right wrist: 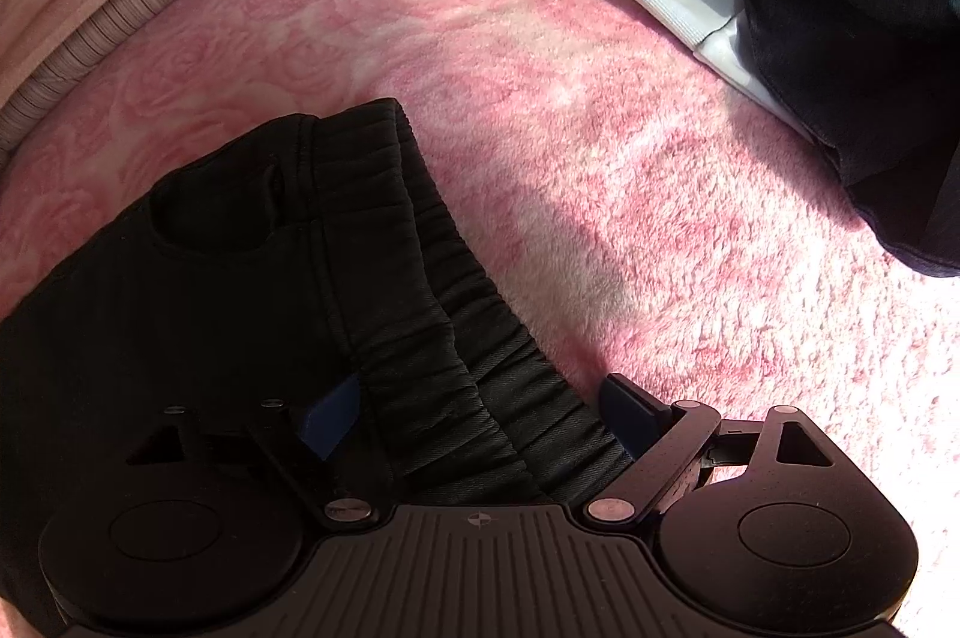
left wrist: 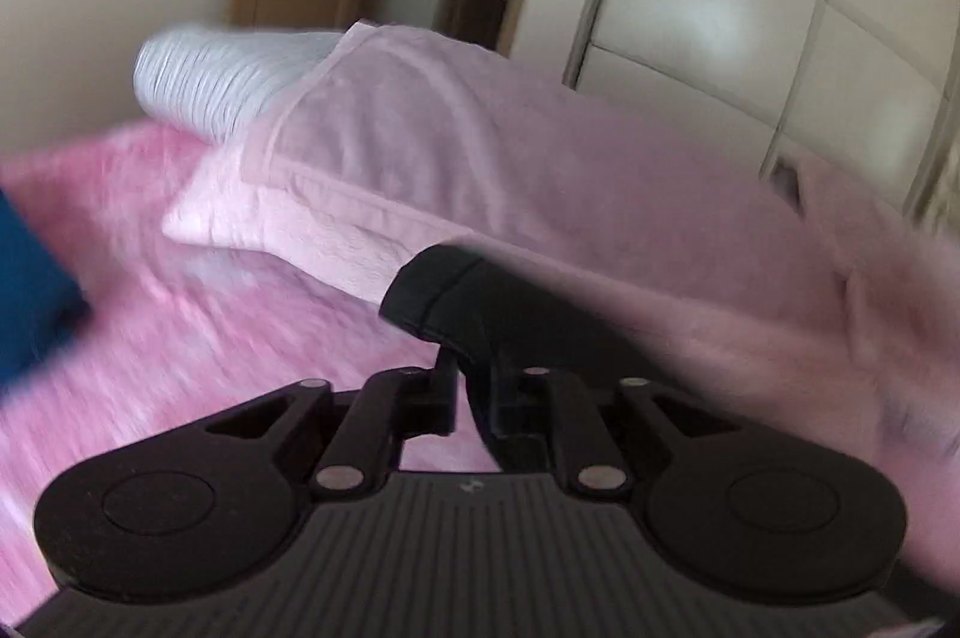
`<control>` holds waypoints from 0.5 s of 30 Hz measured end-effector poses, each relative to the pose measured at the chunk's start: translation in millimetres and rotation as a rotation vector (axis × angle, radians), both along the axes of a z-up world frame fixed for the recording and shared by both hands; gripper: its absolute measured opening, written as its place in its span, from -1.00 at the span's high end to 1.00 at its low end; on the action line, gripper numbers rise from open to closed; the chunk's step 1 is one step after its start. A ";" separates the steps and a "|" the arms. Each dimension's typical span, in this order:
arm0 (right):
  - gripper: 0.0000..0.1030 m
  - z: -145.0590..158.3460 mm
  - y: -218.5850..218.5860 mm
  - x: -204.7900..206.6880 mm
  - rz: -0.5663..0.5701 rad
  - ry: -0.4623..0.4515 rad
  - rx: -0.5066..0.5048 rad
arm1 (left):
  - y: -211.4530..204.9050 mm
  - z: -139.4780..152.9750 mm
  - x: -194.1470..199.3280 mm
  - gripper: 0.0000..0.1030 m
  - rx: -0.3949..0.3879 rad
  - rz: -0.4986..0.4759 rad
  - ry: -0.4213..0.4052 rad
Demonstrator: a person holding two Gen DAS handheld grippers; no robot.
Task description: Fold clothes
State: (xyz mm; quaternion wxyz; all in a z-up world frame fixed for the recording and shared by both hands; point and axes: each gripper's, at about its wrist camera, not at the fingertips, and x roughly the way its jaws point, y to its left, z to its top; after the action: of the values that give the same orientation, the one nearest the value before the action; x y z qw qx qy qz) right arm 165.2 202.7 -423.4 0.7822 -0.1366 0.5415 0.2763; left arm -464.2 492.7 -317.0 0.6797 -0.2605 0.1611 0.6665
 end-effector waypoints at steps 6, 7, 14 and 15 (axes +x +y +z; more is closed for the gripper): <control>-0.70 2.6 -1.0 -2.5 0.010 -0.014 -0.002 | 14.8 -70.1 -26.0 0.61 -0.319 0.242 0.079; -0.70 4.0 -2.3 -2.8 0.018 -0.013 0.002 | 5.2 -69.3 -25.0 0.61 -0.312 0.232 0.020; -0.70 5.5 -8.5 -3.0 0.056 -0.008 0.024 | -22.8 -73.9 20.5 0.27 -0.378 0.067 -0.346; -0.70 5.1 -9.0 -2.1 0.058 -0.003 0.027 | -17.2 -79.8 24.0 0.22 -0.384 0.075 -0.387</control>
State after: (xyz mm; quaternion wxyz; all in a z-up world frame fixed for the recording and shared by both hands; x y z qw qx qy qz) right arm 163.1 193.7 -418.3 0.7764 -0.1423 0.5323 0.3061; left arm -440.3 475.5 -396.9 0.6107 -0.5128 0.1420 0.5865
